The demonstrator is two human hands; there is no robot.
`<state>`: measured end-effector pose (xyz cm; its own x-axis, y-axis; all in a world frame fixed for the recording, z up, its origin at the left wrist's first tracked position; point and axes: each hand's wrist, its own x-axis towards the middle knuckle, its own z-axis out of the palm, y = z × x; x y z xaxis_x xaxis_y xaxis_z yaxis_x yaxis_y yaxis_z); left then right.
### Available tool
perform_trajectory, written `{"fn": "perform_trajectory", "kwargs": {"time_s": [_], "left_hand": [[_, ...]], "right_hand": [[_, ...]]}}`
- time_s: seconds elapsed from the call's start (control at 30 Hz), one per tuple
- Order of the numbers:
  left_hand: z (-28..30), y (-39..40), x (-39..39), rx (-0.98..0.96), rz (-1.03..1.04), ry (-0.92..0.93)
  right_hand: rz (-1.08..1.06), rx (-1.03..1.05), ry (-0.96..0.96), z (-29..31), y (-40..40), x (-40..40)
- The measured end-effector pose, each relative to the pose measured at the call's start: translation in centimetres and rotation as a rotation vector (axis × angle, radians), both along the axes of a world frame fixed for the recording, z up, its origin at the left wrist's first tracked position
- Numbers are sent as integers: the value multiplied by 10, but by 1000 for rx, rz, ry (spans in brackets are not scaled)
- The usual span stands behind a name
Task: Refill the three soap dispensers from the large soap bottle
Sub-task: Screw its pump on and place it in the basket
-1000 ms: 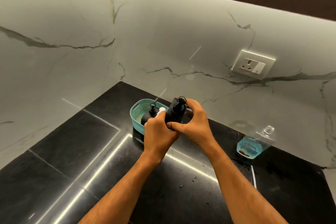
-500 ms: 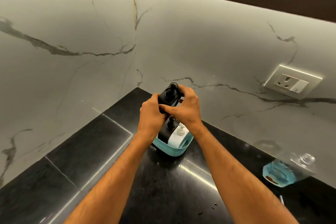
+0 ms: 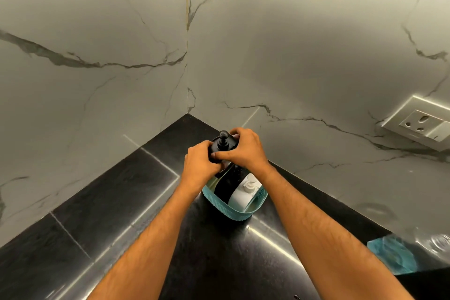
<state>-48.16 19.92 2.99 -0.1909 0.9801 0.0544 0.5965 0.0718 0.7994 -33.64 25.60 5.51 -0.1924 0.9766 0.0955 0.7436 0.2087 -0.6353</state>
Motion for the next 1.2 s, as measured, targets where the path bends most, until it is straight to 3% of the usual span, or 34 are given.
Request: {"fn": "perform_trajectory", "kwargs": {"time_s": [0.47,0.8,0.93,1.07,1.2], "left_hand": [[-39,-1,5,-118,-84,156],[-59,4,1,-114,-142,327],[-62,2,2,-100,-126,306],[-65,-3,-2,6,-74,171],[-66,-6,-7,91,0,6]], "right_hand": [[83,-185,-130,-19,3,4],[63,-200,-246,-27,1,-5],[65,-206,-240,-27,1,-4],[78,-216,-130,-19,-2,10],[-130,-41,318,-21,-23,34]]}}
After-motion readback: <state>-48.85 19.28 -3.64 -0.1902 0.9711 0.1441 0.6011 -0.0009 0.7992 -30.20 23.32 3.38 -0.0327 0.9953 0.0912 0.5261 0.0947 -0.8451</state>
